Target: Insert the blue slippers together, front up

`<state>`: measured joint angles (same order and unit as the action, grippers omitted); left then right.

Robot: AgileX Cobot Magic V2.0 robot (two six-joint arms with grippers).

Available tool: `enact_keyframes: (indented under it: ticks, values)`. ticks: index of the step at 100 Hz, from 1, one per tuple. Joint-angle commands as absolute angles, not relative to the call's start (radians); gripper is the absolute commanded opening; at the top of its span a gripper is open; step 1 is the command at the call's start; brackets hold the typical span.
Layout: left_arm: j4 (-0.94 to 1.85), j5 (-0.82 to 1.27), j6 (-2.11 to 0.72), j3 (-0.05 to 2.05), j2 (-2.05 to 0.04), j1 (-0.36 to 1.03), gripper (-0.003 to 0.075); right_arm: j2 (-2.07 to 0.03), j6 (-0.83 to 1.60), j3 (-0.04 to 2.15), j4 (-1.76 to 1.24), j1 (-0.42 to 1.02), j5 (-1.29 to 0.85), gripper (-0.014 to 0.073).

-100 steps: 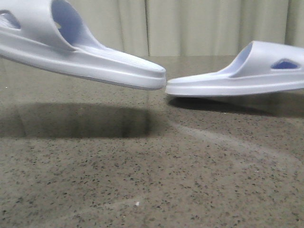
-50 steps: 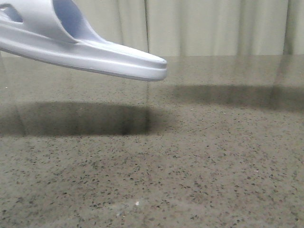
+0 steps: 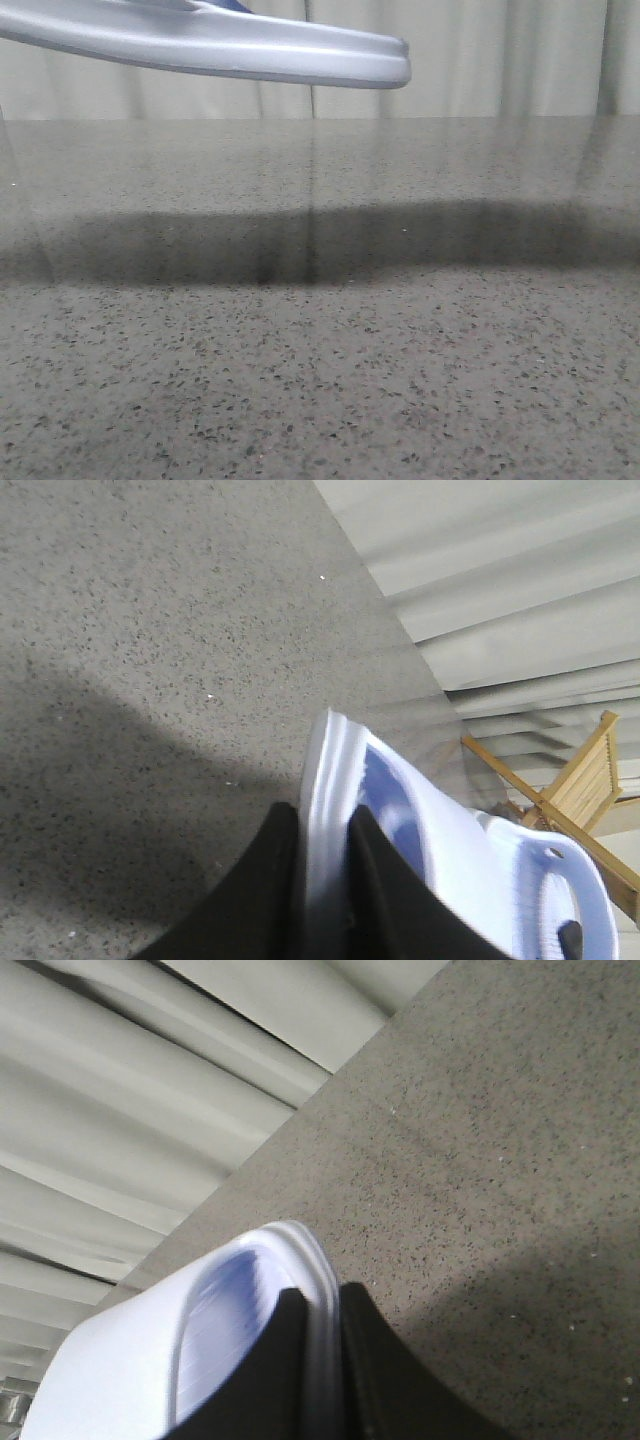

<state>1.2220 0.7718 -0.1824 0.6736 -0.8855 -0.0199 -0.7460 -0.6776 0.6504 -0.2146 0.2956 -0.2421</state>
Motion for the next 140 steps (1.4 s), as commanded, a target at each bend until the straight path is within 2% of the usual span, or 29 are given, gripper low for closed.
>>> enact_keyframes:
  ticks: [1,41,140]
  values:
    - [1.336,0.798,-0.217,0.7,-0.874,-0.022,0.0016,-0.735,-0.676,0.69,-0.225,0.31,-0.165,-0.0107]
    - [1.455,0.881,-0.266,0.7,-0.876,-0.022,0.0016,-0.735,-0.676,0.69,-0.255,0.378,-0.161,-0.0107]
    - [1.807,1.009,-0.331,0.7,-0.876,0.023,0.0016,-0.837,-0.676,0.688,-0.257,0.542,0.025,-0.0107]
